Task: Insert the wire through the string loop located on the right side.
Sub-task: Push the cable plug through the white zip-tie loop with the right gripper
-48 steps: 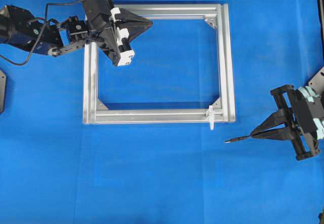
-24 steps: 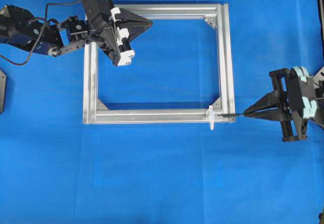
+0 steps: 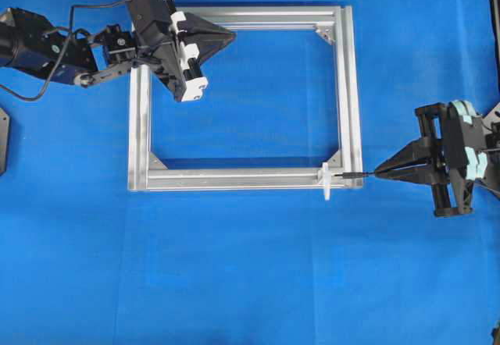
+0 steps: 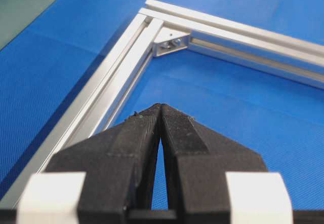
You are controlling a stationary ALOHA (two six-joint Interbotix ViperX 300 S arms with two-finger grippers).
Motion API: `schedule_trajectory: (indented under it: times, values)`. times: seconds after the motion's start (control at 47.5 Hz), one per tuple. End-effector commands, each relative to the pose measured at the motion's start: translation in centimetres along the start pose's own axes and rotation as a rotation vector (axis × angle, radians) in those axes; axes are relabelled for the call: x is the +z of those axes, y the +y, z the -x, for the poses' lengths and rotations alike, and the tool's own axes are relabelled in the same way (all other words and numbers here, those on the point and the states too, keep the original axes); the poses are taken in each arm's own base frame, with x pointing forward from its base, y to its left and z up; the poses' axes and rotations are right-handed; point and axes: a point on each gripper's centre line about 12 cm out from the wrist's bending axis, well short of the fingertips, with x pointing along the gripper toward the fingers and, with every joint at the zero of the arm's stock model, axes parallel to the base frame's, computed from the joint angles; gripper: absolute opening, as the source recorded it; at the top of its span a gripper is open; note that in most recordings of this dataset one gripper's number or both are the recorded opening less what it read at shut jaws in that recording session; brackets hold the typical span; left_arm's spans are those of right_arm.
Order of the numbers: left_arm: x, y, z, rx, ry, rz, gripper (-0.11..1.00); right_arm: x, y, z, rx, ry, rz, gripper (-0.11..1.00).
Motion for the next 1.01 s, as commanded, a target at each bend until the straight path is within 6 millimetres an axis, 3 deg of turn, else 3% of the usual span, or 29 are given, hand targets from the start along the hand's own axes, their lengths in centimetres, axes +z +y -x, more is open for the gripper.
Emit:
schedule_trajectory:
  times: [0.0, 0.988]
  values:
    - [1.85, -0.02, 0.01, -0.002, -0.058, 0.003, 0.0, 0.62, 0.1, -0.08, 0.004, -0.026, 0.003, -0.04]
    - [1.84, -0.09, 0.01, -0.005, -0.058, 0.002, 0.0, 0.8, 0.14, -0.08, 0.006, -0.038, 0.003, -0.04]
